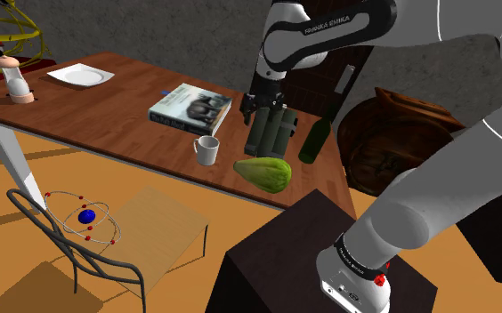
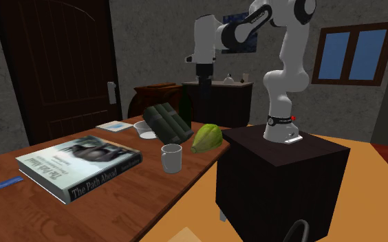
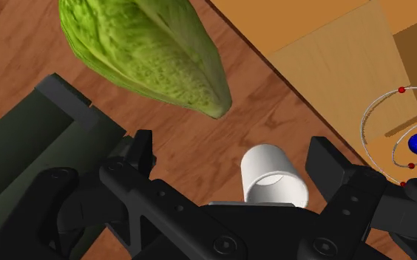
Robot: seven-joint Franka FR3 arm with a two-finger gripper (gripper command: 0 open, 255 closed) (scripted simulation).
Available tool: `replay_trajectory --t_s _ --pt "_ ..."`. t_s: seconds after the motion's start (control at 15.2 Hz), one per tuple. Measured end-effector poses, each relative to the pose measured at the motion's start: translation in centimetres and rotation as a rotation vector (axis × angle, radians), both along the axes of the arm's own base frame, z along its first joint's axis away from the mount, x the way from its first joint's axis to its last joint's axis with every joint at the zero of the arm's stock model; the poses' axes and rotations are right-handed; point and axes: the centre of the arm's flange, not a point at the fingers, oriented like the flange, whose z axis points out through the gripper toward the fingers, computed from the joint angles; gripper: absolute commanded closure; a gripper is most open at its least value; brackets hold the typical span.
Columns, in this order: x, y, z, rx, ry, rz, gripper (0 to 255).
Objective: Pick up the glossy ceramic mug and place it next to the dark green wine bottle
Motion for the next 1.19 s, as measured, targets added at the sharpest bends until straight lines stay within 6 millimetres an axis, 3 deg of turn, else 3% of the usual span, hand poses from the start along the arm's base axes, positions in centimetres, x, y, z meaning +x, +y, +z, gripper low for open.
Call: replay_trajectory --t_s 1.19 --pt "16.1 -0.2 -17.2 0.091 -0.002 -0.114 0"
